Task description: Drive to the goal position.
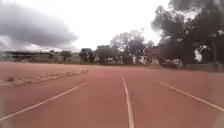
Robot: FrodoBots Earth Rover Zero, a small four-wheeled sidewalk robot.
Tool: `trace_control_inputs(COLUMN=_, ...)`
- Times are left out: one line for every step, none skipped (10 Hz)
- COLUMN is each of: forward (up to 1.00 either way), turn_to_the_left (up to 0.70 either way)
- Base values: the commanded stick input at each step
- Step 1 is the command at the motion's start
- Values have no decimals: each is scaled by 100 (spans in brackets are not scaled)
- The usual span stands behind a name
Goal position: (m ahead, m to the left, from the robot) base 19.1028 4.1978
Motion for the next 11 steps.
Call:
trace_control_inputs(forward=45, turn_to_the_left=0)
trace_control_inputs(forward=45, turn_to_the_left=0)
trace_control_inputs(forward=45, turn_to_the_left=0)
trace_control_inputs(forward=45, turn_to_the_left=0)
trace_control_inputs(forward=45, turn_to_the_left=0)
trace_control_inputs(forward=45, turn_to_the_left=0)
trace_control_inputs(forward=45, turn_to_the_left=0)
trace_control_inputs(forward=45, turn_to_the_left=0)
trace_control_inputs(forward=45, turn_to_the_left=0)
trace_control_inputs(forward=45, turn_to_the_left=0)
trace_control_inputs(forward=45, turn_to_the_left=0)
